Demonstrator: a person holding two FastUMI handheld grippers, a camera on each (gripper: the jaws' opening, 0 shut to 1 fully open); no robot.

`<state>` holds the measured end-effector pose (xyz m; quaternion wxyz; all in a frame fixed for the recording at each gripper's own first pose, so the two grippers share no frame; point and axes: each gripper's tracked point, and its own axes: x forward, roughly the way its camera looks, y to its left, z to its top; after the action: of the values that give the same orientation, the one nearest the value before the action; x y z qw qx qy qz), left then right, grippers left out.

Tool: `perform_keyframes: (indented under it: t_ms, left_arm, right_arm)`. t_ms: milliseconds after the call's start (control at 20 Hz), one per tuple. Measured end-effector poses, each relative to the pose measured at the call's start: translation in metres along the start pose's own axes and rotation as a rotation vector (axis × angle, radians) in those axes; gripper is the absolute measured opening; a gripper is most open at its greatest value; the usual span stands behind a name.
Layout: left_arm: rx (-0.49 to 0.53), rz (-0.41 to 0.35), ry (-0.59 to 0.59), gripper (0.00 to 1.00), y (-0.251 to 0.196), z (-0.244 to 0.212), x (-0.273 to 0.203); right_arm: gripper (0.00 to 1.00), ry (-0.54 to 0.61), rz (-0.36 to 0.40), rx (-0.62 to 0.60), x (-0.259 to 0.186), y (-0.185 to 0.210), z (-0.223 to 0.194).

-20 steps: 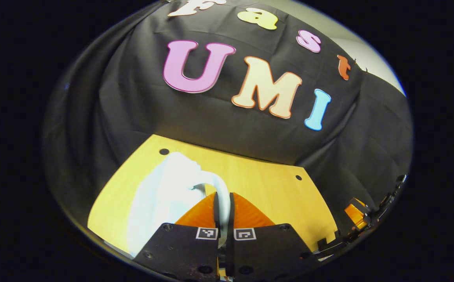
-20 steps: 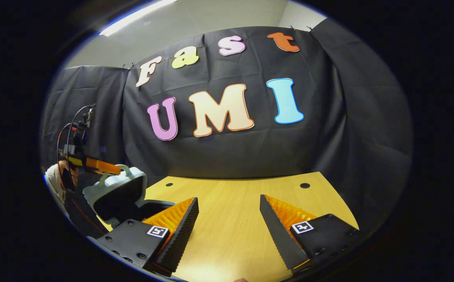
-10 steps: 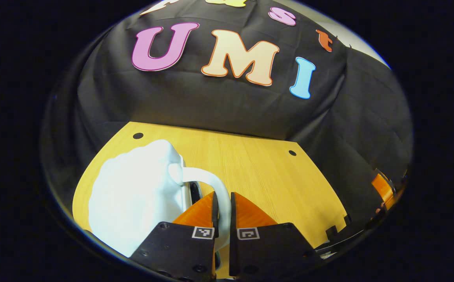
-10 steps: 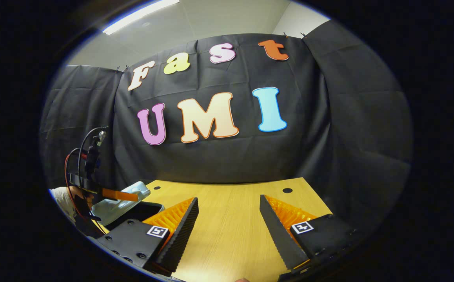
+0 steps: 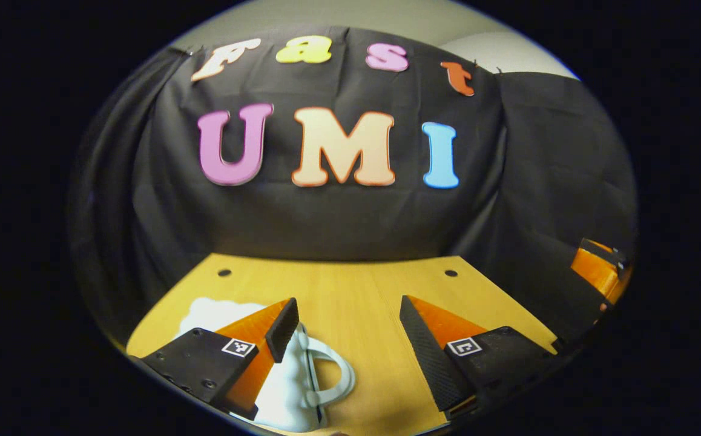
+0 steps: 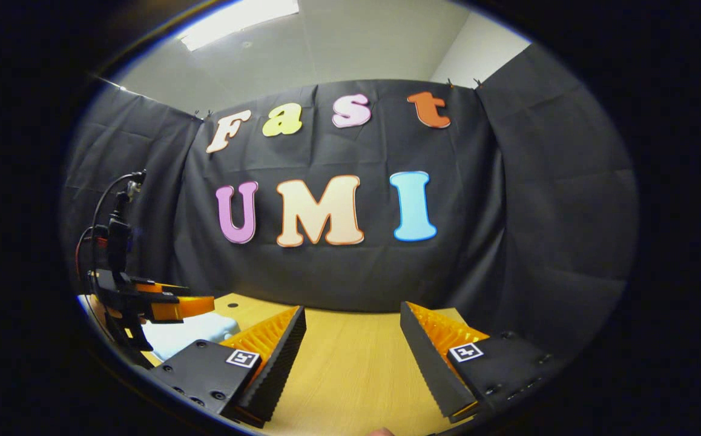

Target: First open the suitcase, pack the skin care products into it, and then close the suitcase.

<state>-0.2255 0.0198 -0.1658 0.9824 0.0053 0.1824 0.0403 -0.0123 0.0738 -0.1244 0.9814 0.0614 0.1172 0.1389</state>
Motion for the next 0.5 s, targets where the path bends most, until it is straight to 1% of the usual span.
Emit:
perform_keyframes:
  t_ms: [100, 200, 250, 300, 350, 400, 450, 500]
  left_arm:
    - [0.039, 0.035, -0.078, 0.98, -0.001, 0.025, -0.017]
    - [0.036, 0.035, -0.142, 0.97, -0.004, 0.046, -0.031]
    - [0.026, 0.021, -0.181, 0.96, -0.006, 0.059, -0.039]
    - [0.015, 0.011, -0.218, 1.00, -0.008, 0.074, -0.046]
    - [0.005, 0.004, -0.228, 0.96, -0.009, 0.084, -0.052]
    - [-0.006, -0.017, -0.241, 0.96, -0.011, 0.088, -0.057]
    - [-0.027, -0.039, -0.254, 1.00, -0.017, 0.092, -0.061]
    - [-0.057, -0.058, -0.271, 0.99, -0.025, 0.097, -0.065]
  right_arm:
    - [0.98, -0.067, -0.036, 0.016, -0.002, 0.003, 0.023]
    - [0.97, -0.098, -0.059, 0.055, -0.010, 0.014, 0.036]
    - [0.97, -0.105, -0.079, 0.061, -0.014, 0.016, 0.041]
    - [0.97, -0.108, -0.110, 0.054, -0.017, 0.013, 0.044]
    - [0.94, -0.100, -0.144, 0.038, -0.024, 0.009, 0.045]
    - [0.97, -0.118, -0.161, 0.028, -0.032, 0.010, 0.049]
    - [0.98, -0.131, -0.177, 0.022, -0.039, 0.010, 0.055]
    - [0.97, -0.132, -0.191, 0.020, -0.046, 0.009, 0.056]
